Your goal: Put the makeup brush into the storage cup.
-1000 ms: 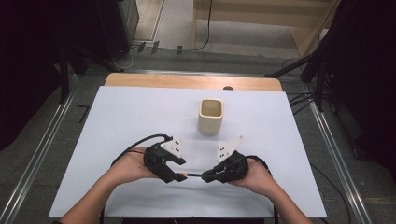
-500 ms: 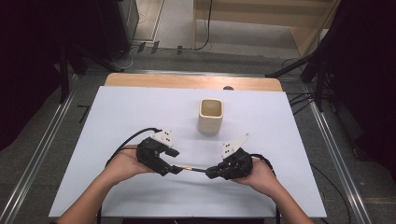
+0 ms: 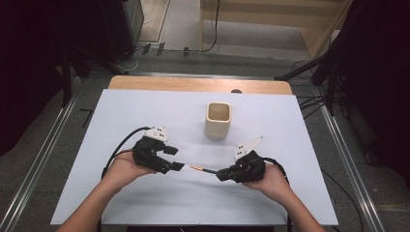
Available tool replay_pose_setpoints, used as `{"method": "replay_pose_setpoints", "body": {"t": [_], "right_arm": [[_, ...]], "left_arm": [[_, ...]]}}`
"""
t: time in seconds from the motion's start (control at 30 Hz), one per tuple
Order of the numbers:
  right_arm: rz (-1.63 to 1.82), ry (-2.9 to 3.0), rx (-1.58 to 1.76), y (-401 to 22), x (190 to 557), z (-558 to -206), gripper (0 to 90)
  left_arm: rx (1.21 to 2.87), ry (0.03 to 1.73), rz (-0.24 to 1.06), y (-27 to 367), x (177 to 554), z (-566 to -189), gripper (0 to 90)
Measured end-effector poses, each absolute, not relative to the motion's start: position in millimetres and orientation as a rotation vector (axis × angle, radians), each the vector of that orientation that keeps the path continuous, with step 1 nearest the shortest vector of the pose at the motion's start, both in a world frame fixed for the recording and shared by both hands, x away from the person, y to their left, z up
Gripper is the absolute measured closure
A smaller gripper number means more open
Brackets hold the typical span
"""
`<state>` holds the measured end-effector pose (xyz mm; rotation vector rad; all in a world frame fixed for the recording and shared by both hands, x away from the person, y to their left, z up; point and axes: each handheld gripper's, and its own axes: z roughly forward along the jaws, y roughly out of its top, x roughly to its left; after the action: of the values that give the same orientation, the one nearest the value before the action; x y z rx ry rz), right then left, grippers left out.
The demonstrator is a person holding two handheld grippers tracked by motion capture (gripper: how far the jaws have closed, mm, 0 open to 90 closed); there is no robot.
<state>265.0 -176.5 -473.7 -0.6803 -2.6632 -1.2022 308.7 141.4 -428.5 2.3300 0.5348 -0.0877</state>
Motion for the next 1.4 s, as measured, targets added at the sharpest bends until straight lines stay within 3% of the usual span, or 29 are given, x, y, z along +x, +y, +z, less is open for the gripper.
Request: {"method": "replay_pose_setpoints", "body": {"t": [0.87, 1.4], "right_arm": [[-1.334, -2.631, -0.969, -193.5, 263.0, -462.8, 84.2], [-1.356, -2.627, -1.095, -185.6, 254.3, -458.0, 84.2]], "left_arm": [[2.221, 0.611, -0.037, 147.2, 299.0, -434.7, 27.8], [2.155, 0.694, -0.118, 145.8, 296.5, -433.9, 21.5]]}}
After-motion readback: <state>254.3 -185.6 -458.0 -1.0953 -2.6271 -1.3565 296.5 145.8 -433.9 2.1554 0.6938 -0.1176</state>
